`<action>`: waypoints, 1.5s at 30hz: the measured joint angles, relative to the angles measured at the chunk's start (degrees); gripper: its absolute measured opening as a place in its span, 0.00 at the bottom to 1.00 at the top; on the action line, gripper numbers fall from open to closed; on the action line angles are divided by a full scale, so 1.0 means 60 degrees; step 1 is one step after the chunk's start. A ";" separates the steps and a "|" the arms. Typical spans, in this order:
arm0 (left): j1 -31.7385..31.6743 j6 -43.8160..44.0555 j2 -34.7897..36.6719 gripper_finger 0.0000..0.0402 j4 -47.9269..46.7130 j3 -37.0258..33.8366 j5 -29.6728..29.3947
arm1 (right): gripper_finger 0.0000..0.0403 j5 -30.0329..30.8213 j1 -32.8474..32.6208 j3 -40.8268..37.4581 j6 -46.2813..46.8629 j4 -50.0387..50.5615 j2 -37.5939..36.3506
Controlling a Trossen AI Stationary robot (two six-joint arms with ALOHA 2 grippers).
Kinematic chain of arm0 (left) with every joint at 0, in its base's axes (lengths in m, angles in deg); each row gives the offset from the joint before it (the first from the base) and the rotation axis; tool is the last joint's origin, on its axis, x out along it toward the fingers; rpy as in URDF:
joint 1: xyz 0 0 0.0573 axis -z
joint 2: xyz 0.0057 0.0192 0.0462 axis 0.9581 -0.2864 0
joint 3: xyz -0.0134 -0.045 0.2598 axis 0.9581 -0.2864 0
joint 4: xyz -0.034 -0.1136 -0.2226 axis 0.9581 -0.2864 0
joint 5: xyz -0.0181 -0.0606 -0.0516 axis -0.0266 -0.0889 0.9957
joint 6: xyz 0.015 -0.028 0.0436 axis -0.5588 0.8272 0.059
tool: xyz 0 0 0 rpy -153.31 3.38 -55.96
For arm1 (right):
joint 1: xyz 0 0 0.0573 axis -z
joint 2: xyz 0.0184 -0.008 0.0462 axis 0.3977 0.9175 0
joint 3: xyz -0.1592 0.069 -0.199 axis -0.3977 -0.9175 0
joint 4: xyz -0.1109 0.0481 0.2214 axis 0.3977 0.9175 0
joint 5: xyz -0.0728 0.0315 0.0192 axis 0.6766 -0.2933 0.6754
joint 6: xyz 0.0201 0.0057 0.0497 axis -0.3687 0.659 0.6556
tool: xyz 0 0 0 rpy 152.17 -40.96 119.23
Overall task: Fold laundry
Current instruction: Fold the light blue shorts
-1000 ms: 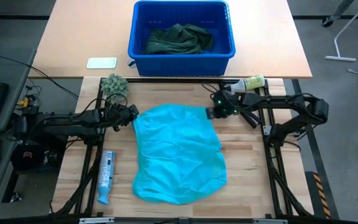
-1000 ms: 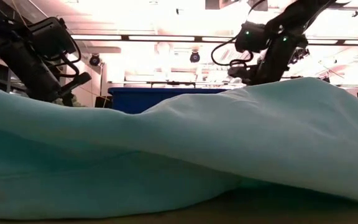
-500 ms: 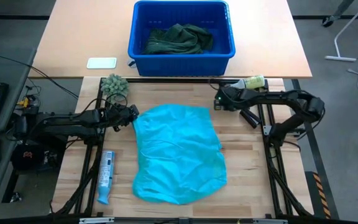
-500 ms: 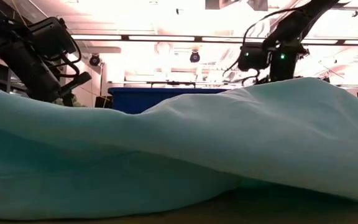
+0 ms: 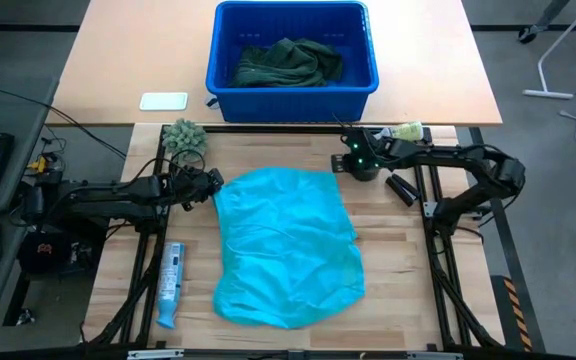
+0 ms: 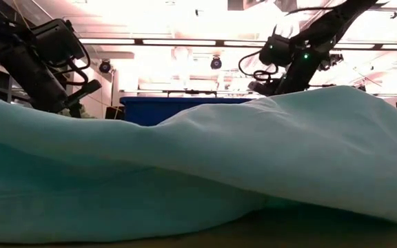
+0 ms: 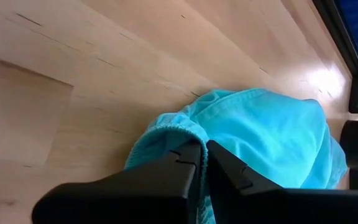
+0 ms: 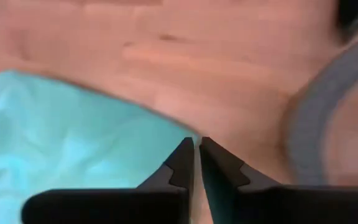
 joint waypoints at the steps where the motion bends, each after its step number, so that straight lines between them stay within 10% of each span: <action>1: 0.0000 -0.0007 0.0000 0.00 0.0037 0.0000 0.0017 | 0.07 -0.0359 0.0097 0.0000 0.0053 -0.0071 0.0090; 12: 0.0000 -0.0007 0.0000 0.00 0.0140 0.0000 0.0024 | 0.38 -0.1526 0.0207 -0.0004 0.0585 0.0416 0.0352; 45: 0.0004 -0.0321 -0.0002 0.00 0.0181 0.0004 0.0094 | 0.39 -0.1240 -0.0825 0.0513 0.1656 -0.0325 0.0999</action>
